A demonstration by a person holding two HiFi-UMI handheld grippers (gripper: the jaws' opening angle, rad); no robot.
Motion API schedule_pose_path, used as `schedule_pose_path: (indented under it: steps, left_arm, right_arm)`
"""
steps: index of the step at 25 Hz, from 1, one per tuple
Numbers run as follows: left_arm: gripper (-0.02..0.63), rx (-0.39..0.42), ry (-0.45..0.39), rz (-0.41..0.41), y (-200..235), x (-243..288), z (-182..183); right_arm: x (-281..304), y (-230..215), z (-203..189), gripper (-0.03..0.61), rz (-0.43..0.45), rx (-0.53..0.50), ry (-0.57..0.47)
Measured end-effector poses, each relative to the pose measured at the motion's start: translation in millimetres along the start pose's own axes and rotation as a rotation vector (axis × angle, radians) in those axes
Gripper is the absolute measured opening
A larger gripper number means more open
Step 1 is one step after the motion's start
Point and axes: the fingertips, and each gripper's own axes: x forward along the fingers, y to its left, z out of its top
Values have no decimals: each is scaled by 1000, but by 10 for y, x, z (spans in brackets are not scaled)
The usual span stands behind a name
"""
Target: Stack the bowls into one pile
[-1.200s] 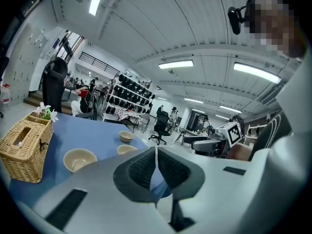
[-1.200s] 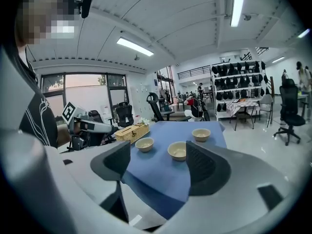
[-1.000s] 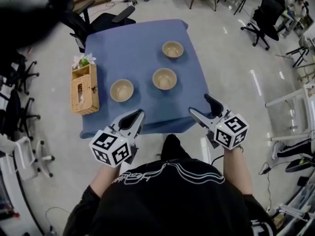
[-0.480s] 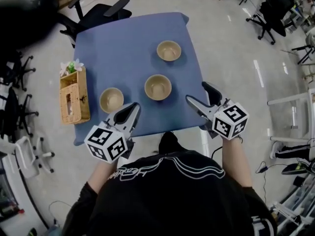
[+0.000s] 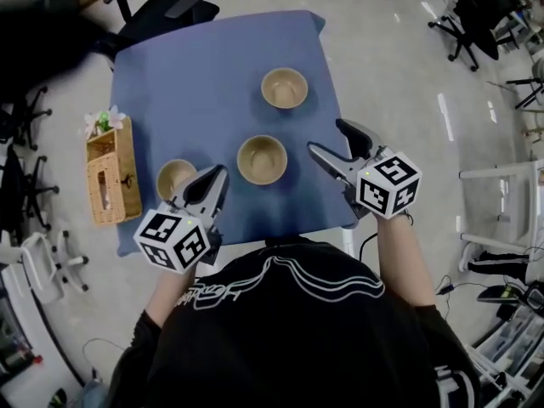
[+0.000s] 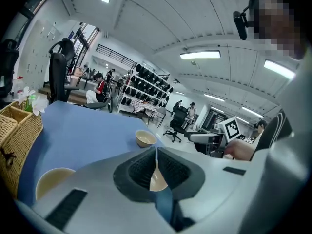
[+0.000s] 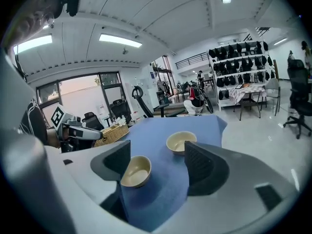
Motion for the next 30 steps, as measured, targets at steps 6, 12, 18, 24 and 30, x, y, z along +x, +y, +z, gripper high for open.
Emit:
schedule_pose_path:
  steps: [6, 12, 18, 24, 30]
  left_arm:
    - [34, -22, 7, 25, 127, 222, 28]
    - [34, -56, -12, 61, 253, 361, 73]
    - [34, -91, -16, 106, 384, 435, 14]
    - [34, -138, -32, 146, 462, 464, -31]
    - [34, -127, -14, 189, 565, 474, -138]
  right_arm:
    - [315, -309, 38, 359, 9, 12, 31]
    - [617, -567, 21, 357, 1, 25, 83]
    - [951, -853, -4, 357, -14, 63, 113]
    - [1289, -1224, -40, 356, -63, 80, 137]
    - [1594, -1415, -251, 347, -60, 114, 218]
